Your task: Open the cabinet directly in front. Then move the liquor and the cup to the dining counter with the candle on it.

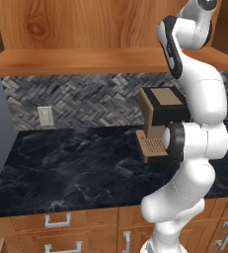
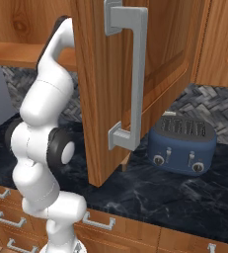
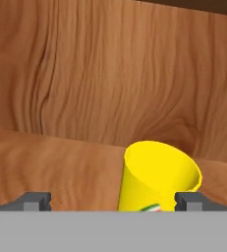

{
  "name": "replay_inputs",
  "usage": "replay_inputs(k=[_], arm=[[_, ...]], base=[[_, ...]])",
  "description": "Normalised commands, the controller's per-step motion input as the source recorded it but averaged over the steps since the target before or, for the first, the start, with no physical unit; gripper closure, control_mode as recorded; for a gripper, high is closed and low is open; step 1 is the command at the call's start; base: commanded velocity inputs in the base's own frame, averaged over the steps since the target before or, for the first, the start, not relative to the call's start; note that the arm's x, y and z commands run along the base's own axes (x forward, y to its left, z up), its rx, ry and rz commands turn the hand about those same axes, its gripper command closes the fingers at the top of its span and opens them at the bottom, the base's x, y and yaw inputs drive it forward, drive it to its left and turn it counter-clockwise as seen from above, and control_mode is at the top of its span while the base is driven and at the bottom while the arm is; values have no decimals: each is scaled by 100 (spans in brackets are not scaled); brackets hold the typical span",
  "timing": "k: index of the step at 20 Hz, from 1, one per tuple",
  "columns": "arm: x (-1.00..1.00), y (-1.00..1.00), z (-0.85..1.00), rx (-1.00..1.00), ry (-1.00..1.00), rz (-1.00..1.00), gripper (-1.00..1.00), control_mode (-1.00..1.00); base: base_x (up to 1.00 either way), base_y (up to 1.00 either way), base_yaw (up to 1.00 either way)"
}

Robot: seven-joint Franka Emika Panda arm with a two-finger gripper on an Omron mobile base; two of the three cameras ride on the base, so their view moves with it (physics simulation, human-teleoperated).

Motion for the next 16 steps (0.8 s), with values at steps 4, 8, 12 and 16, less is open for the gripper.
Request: replay_inputs(k=[4,8,12,16], arm=[[28,-11,0,0,0,2,-100,-100],[23,-33,0,0,-1,3,-100,-100],[24,-14,0,0,-1,1,-100,-100],[34,-3,0,0,0,0,-100,-100]], base=[[0,0,0],[0,0,0],[0,0,0],[0,0,0]])
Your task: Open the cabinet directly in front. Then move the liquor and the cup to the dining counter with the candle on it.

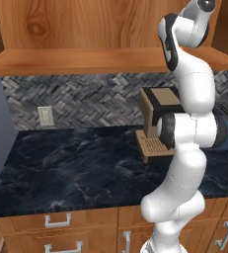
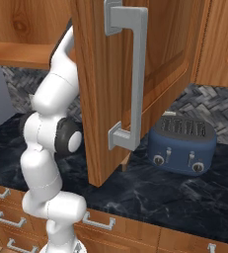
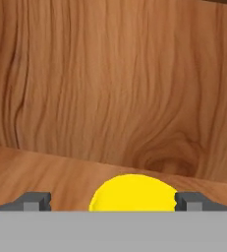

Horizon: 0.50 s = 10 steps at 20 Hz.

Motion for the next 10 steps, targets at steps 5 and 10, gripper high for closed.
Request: replay_inputs(k=[5,10], arm=[[22,0,0,0,0,0,-100,-100],[0,3,0,0,0,0,-100,-100]], base=[[0,0,0],[0,0,0]])
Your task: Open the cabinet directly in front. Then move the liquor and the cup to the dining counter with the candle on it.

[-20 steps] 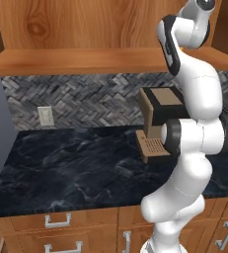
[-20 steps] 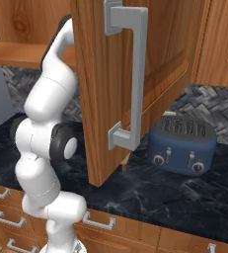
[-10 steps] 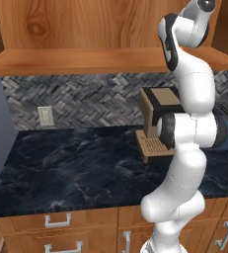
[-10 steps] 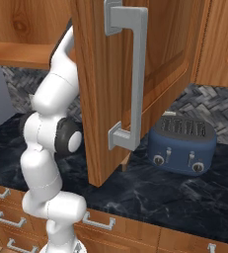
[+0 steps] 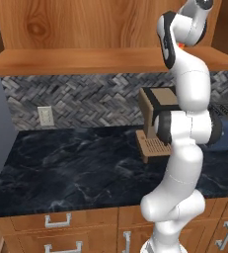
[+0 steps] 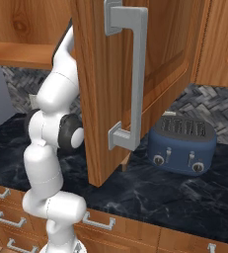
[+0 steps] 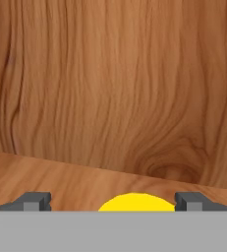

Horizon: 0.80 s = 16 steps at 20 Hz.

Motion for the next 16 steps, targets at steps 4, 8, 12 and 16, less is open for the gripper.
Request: replay_inputs(k=[4,8,12,16], arm=[[0,0,0,0,0,0,-100,-100],[-20,0,0,0,0,0,-100,-100],[-17,0,0,0,0,0,-100,-100],[0,0,0,0,0,0,-100,-100]], base=[[0,0,0],[0,0,0],[0,0,0],[0,0,0]])
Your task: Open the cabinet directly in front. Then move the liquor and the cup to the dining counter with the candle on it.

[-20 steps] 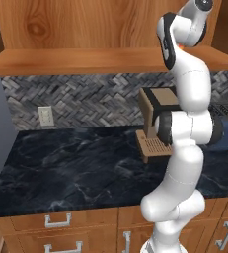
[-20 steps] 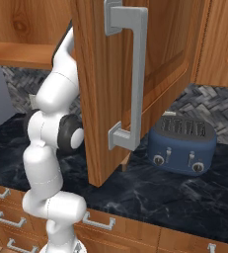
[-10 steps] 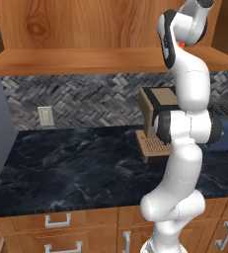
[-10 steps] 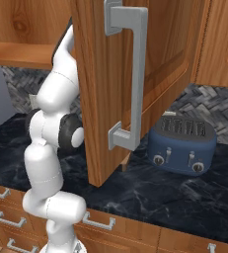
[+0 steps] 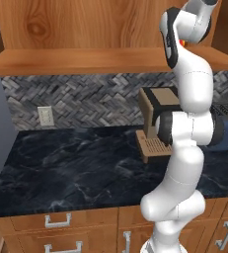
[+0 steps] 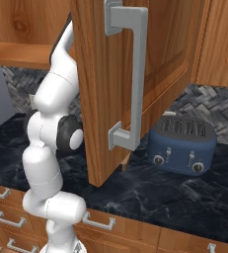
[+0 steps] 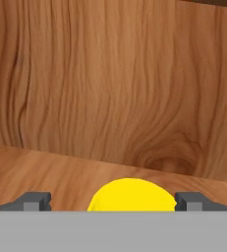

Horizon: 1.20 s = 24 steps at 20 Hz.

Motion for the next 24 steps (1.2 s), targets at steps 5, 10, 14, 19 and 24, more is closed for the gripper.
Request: replay_inputs(k=[5,10,14,19,24], arm=[[0,6,-14,-2,0,1,-100,-100],[4,10,-10,-2,0,0,-100,-100],[0,4,-19,-1,4,2,-100,-100],[0,0,-22,-1,11,4,-100,-100],[0,0,-11,0,11,4,-100,-100]], base=[[0,0,0],[0,0,0],[0,0,0],[0,0,0],[0,0,0]])
